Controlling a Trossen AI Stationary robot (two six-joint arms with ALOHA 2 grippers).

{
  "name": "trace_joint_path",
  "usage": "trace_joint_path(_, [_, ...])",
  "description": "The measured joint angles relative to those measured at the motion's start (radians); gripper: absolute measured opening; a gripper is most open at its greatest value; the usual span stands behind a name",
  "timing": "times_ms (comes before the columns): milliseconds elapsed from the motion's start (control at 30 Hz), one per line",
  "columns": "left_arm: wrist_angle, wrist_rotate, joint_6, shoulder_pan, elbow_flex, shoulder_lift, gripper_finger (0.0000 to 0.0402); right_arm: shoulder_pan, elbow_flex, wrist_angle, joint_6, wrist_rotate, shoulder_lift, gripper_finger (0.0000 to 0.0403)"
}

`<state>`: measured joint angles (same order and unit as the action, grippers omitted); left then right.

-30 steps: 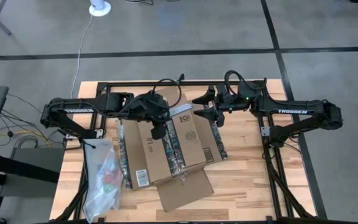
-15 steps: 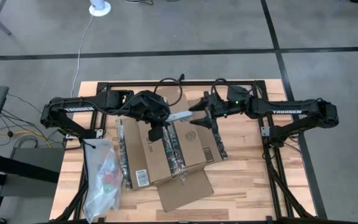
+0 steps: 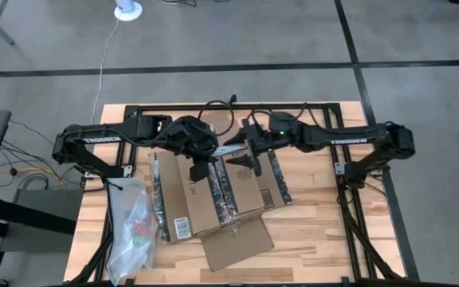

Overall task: Unpack boxes
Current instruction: Break down the box until it is fully flat

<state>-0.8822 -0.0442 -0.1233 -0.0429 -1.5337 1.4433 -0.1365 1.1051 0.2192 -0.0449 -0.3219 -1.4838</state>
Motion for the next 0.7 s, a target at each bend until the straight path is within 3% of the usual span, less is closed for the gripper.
trace_joint_path(700, [0.049, 0.004, 0.056, 0.004, 0.0, 0.0, 0.0118, -0.008, 0.004, 0.062, -0.033, 0.0, -0.01, 0.0269])
